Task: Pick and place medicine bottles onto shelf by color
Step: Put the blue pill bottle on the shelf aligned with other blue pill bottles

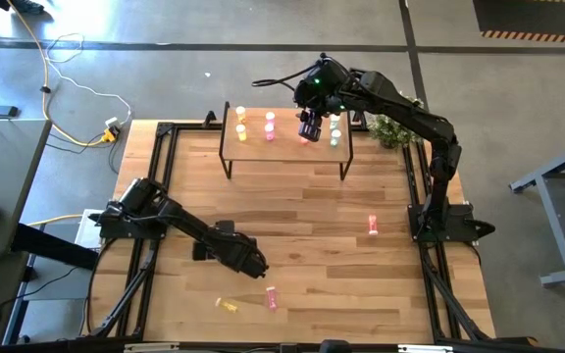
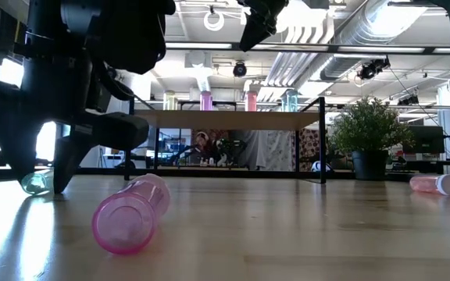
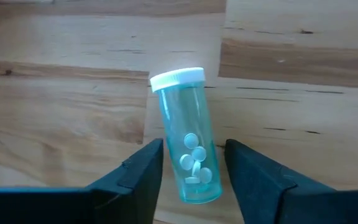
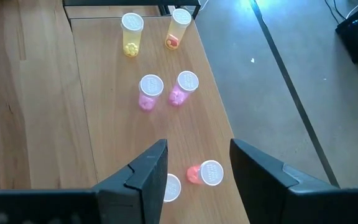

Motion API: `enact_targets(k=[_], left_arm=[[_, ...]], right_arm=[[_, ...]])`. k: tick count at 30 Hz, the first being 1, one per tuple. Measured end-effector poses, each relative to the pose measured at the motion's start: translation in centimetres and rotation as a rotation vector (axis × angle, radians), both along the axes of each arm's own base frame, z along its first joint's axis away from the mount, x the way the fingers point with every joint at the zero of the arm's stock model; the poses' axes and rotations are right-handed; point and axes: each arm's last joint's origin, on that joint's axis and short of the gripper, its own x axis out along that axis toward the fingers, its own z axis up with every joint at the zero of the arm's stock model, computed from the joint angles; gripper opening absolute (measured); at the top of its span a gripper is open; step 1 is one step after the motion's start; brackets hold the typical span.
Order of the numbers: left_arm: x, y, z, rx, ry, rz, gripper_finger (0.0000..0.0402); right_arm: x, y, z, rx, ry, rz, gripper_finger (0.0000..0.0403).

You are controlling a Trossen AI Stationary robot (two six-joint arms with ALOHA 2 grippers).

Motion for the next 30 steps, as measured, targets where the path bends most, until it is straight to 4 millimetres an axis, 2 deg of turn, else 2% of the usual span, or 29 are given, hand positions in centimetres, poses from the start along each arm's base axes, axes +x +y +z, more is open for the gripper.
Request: enact_targets(k=[9,17,24,30], left_arm=[[0.1,0.0,-0.1,-0.025,0.005,-0.071,0.0092],[0.1,-0.1,0.7,-0.054,-0.033,-0.149,0.0086],[0.4,0.0,3.4,-0.055,-0.167,-0.292,0.0086],[0.2,0.6,6.8,0.028,-0.297,-0.441,0.0086]], right_arm=[[0.0,0.0,0.0,0.000,0.000,0.000,0.0165],[0.0,0.0,0.0,-0.015,0.009,0.018,0.0165],[-1.0,0.5,1.1,-0.010,-0.013,0.021,0.0165],[-2.3,1.5,2.4,0.090,-0.088,0.077,0.0165]])
